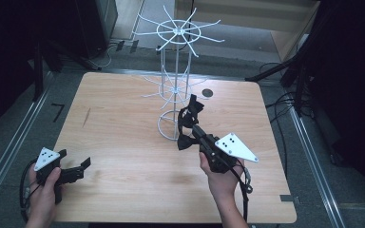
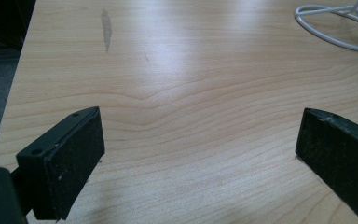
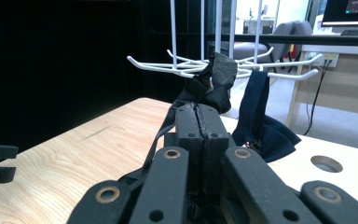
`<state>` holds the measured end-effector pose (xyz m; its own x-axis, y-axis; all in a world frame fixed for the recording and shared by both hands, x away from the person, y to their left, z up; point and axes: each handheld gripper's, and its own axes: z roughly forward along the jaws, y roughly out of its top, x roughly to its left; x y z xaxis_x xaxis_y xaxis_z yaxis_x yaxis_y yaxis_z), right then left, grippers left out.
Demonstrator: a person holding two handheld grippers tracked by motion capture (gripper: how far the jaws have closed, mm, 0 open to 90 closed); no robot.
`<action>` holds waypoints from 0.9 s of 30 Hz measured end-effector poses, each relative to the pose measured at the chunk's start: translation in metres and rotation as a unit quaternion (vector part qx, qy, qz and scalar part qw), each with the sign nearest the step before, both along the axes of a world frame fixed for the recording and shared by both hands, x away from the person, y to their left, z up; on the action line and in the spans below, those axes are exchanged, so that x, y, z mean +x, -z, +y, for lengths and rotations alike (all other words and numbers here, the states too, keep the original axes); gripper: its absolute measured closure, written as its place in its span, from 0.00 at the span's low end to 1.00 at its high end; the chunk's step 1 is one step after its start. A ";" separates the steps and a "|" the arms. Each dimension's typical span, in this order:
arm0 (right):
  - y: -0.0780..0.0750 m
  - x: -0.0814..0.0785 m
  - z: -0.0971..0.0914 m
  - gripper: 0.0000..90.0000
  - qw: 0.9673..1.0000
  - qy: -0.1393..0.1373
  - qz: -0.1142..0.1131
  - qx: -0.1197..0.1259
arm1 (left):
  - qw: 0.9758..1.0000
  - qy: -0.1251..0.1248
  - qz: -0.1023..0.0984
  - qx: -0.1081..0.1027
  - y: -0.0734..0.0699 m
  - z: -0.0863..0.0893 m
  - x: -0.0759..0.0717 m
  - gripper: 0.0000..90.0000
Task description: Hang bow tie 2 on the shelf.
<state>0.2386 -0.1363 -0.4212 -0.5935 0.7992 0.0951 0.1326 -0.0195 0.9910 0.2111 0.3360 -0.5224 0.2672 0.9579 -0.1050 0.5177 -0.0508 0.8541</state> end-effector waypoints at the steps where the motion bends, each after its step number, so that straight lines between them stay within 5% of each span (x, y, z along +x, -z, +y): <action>1: 0.001 0.001 0.000 1.00 1.000 0.000 0.002 0.001 | 1.000 0.000 0.000 0.000 0.000 0.000 0.000 0.02; 17: 0.015 0.026 0.005 1.00 0.999 0.003 0.046 0.009 | 1.000 0.000 0.000 0.001 0.000 0.000 0.000 0.02; 27: 0.020 0.037 0.012 1.00 0.999 0.007 0.053 0.010 | 1.000 0.001 0.000 0.002 0.000 0.000 0.000 0.02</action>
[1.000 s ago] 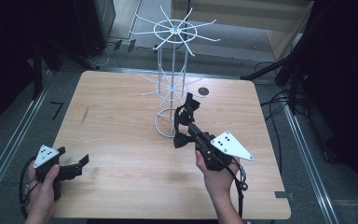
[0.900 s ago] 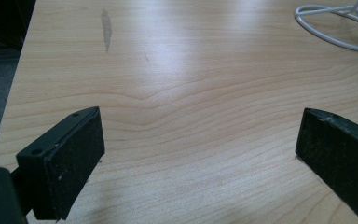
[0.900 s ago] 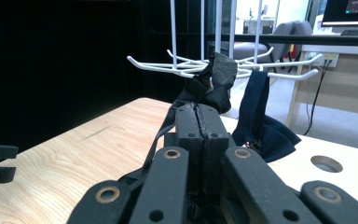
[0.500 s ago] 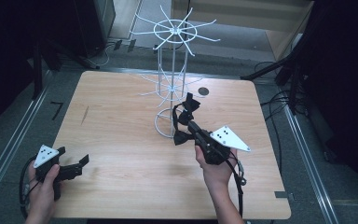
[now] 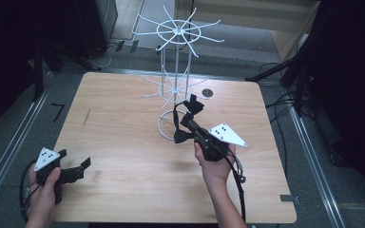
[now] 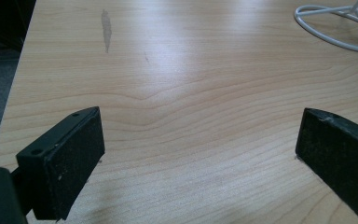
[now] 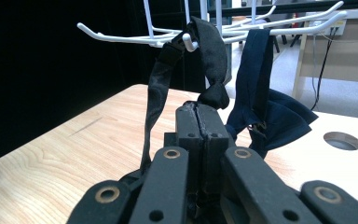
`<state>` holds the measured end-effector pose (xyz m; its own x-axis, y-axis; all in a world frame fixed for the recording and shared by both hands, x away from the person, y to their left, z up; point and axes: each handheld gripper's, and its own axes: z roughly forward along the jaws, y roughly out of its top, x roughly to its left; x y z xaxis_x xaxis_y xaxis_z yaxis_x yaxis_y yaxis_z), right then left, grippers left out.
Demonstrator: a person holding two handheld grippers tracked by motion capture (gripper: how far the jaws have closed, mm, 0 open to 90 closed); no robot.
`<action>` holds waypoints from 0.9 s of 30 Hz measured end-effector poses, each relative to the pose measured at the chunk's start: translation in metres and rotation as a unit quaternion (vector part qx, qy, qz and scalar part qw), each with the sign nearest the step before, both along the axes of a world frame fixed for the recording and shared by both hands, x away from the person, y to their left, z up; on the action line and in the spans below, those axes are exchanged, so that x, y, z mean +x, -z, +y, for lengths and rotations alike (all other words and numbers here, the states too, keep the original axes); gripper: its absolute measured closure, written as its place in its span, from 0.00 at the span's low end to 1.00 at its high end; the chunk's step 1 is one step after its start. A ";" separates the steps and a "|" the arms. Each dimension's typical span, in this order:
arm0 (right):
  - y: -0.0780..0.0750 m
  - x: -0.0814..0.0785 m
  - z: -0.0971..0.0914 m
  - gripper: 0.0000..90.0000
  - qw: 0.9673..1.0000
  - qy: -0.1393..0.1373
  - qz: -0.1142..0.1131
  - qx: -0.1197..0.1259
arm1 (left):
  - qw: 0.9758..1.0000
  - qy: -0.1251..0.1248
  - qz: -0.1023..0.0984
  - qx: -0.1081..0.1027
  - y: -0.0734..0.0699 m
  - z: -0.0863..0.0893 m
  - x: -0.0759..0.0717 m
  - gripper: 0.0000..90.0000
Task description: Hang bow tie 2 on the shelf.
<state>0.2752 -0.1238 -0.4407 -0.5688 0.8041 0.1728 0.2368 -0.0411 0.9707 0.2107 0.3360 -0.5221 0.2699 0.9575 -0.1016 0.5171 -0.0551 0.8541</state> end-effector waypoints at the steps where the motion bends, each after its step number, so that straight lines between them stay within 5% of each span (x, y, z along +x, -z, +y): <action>1: 0.000 0.001 0.001 1.00 1.000 0.000 -0.001 0.000 | 1.000 0.000 0.000 0.000 0.000 0.000 0.000 0.02; 19: 0.009 0.015 0.012 0.91 0.999 0.007 0.019 -0.031 | 1.000 0.000 0.000 0.000 0.000 0.000 0.000 0.02; 27: 0.011 0.015 0.011 0.59 0.999 0.011 0.026 -0.034 | 1.000 0.001 -0.001 0.000 0.000 0.000 0.000 0.02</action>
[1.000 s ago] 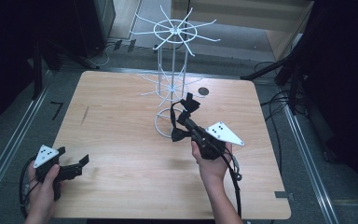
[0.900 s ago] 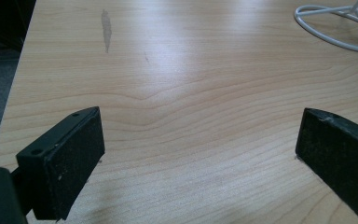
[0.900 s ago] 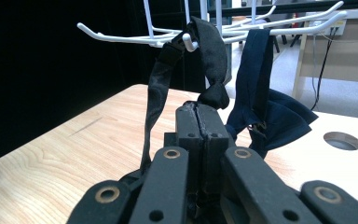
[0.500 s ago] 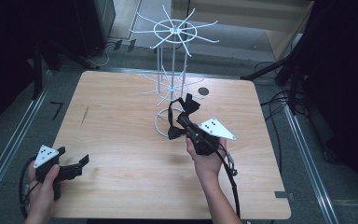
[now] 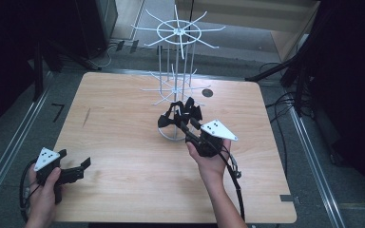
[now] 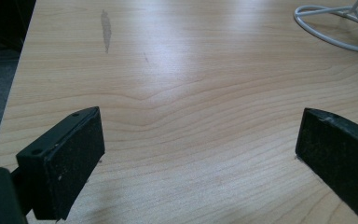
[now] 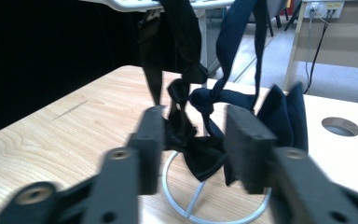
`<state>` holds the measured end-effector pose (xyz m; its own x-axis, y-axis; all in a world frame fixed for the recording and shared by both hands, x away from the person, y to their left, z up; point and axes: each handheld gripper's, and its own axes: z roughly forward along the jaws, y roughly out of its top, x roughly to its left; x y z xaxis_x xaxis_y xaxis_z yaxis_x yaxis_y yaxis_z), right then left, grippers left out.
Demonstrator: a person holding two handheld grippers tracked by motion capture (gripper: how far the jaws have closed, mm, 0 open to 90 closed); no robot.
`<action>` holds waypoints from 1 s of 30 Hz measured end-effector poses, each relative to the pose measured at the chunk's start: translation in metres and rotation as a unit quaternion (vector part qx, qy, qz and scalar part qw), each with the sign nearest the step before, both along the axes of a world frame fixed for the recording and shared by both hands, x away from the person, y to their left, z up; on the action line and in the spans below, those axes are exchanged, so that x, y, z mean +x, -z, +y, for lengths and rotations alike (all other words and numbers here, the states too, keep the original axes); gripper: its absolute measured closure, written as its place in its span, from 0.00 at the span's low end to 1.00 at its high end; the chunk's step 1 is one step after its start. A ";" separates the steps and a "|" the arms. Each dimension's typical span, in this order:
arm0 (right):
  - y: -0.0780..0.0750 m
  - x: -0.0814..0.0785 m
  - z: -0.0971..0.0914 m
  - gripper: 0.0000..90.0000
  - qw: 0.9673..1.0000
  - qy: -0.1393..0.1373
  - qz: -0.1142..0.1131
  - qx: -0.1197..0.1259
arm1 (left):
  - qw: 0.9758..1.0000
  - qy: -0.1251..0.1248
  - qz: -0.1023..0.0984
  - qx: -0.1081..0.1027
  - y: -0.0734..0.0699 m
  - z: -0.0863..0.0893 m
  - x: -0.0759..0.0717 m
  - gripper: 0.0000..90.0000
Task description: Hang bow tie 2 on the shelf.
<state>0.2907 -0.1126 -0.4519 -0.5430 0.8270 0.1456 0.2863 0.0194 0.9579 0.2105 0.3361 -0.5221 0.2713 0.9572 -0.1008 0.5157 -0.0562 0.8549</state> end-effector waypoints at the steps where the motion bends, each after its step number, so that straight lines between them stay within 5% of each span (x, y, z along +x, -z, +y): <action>1: 0.000 0.000 -0.001 0.54 1.000 0.000 0.000 -0.001 | 1.000 0.000 0.000 -0.001 0.000 0.000 0.000 0.02; 12: 0.001 -0.005 -0.019 0.19 1.000 -0.003 0.009 -0.002 | 1.000 -0.001 0.000 -0.003 0.000 0.000 0.001 0.02; 30: 0.018 -0.020 -0.057 0.10 0.999 0.000 0.034 0.009 | 1.000 -0.002 0.000 -0.003 0.000 0.000 0.001 0.02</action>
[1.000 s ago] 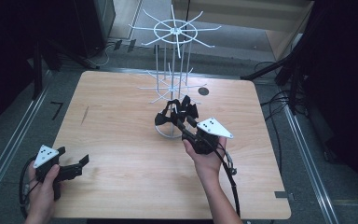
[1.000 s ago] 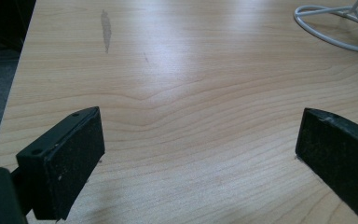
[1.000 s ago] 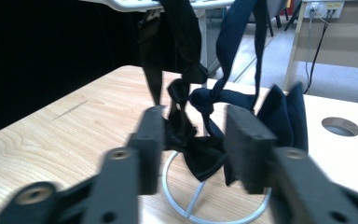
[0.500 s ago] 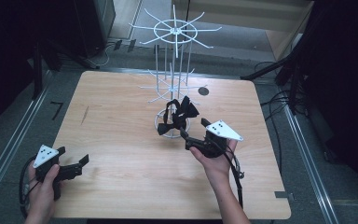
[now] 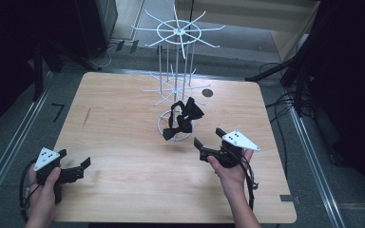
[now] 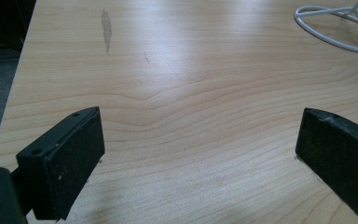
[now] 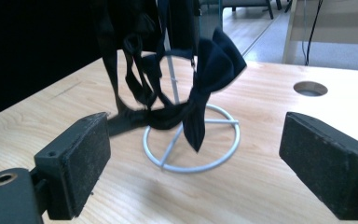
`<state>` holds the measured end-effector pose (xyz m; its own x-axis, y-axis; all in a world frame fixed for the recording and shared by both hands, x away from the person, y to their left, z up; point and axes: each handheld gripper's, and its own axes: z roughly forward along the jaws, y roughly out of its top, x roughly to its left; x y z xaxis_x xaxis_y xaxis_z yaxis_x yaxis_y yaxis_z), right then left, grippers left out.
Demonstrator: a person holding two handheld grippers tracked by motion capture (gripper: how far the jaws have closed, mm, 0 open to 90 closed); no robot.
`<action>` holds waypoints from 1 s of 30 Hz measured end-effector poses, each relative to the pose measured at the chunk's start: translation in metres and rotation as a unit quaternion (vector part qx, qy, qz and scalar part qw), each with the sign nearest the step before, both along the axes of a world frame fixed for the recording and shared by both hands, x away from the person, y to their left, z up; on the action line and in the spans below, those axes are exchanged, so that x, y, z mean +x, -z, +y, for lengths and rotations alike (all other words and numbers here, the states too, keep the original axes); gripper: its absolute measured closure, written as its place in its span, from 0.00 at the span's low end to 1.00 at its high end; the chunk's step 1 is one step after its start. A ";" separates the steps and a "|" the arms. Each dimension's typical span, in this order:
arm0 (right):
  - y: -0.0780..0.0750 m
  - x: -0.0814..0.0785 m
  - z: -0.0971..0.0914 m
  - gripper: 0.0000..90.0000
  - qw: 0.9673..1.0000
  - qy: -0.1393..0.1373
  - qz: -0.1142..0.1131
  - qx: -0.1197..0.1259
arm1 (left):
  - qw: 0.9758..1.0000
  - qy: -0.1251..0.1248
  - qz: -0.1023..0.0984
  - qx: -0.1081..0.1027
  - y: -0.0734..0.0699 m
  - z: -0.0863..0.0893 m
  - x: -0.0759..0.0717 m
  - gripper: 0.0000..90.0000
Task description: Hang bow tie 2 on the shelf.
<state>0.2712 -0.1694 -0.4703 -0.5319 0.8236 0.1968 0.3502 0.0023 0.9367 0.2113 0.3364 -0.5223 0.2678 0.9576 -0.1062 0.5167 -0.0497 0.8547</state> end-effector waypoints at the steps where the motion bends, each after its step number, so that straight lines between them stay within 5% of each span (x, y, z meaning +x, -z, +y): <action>1: 0.002 -0.001 -0.002 0.10 1.000 0.002 0.002 0.001 | 1.000 0.000 0.000 0.000 0.000 0.000 0.000 0.02; 30: 0.029 -0.023 -0.060 0.10 0.998 0.048 0.029 0.009 | 1.000 0.002 0.002 -0.001 0.000 0.000 0.001 0.02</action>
<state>0.2479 -0.2298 -0.4996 -0.4379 0.8665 0.2396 0.4008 -0.0503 0.9148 0.2118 0.3367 -0.5222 0.2707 0.9565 -0.1084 0.5195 -0.0503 0.8530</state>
